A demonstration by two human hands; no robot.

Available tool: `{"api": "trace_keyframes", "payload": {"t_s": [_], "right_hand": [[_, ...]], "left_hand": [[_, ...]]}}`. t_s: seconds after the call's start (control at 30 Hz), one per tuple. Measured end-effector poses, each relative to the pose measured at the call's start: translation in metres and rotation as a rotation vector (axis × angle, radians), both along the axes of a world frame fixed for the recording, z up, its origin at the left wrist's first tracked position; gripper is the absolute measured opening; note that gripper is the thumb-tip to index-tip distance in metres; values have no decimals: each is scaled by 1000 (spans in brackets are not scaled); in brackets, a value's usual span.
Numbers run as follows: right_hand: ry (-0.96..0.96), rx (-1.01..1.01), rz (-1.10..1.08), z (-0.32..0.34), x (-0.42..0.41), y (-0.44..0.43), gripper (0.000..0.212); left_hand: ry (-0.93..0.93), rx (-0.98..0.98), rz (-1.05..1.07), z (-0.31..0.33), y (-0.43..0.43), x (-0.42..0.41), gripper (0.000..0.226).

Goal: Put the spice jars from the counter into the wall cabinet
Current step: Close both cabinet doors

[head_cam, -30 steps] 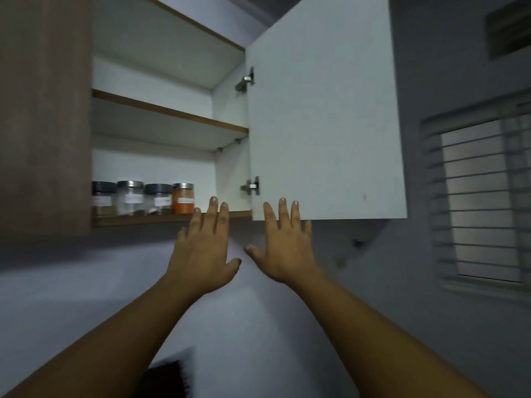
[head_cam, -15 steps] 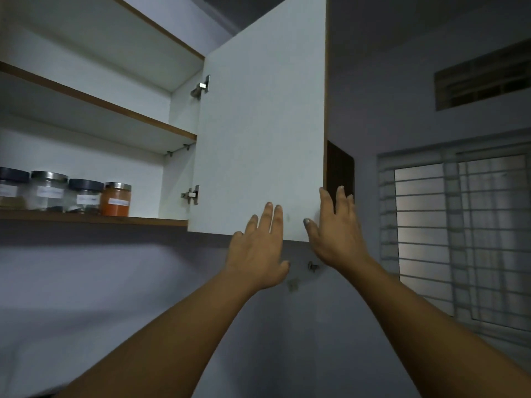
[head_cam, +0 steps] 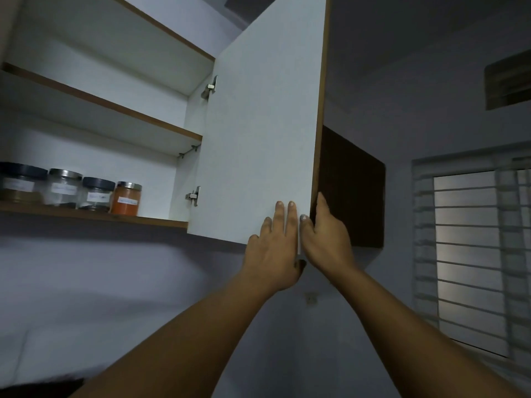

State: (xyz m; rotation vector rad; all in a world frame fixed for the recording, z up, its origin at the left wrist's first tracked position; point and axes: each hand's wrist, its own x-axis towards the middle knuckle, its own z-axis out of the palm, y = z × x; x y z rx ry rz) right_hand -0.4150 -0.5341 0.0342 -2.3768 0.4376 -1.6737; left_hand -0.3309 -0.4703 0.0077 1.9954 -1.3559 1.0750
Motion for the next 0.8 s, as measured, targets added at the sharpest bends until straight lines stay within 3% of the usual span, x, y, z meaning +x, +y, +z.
{"api": "trace_keyframes", "payload": {"t_s": [0.4, 0.7, 0.8], "right_hand": [[-278, -87, 122, 9, 37, 84, 23], [-287, -326, 194, 11, 113, 196, 28], [-272, -273, 270, 11, 152, 234, 45]], "left_hand": [[-8, -210, -96, 2, 80, 31, 108], [-2, -343, -123, -1, 214, 102, 87], [55, -380, -163, -5, 252, 134, 73]]}}
